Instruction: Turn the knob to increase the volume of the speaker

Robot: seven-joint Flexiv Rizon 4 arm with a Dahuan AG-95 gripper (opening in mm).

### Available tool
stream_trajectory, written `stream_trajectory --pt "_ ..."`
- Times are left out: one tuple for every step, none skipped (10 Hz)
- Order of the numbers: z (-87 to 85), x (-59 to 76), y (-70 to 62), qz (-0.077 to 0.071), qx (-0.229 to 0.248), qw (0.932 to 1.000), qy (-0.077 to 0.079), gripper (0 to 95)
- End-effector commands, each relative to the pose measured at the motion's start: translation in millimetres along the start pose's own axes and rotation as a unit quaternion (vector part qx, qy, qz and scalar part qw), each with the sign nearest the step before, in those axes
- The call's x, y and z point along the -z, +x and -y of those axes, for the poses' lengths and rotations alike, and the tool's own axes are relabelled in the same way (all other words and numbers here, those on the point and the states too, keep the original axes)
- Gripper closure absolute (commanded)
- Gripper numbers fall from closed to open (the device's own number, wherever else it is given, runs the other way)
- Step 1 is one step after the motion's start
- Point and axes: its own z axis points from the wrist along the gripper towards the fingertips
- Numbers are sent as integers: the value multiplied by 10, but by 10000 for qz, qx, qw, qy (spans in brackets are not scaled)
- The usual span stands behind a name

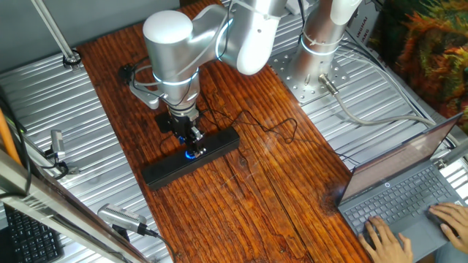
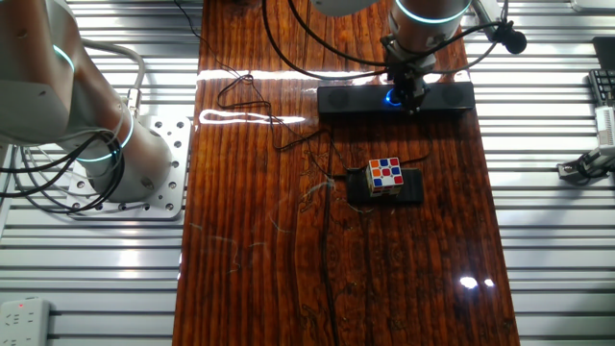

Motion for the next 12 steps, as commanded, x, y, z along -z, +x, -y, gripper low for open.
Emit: stream_trajectory --pt "2 -1 3 -2 5 10000 -4 380" --pt "2 -3 2 -6 6 10000 -9 380" --pt "2 -4 2 -10 9 10000 -10 380" --pt "2 -6 1 -19 -8 10000 -19 380" --pt "2 -6 1 -19 -17 10000 -18 380" --pt "2 -7 1 -19 -33 10000 -28 380" --pt "2 -7 1 -36 -54 10000 -46 570" --pt "2 -7 1 -37 -57 10000 -48 570" --pt "2 -7 1 -35 -61 10000 -55 570" --pt "2 -7 1 -37 -62 10000 -51 570" --pt "1 -7 0 -36 -59 10000 -51 570" --pt "2 -8 0 -39 -55 10000 -48 570"
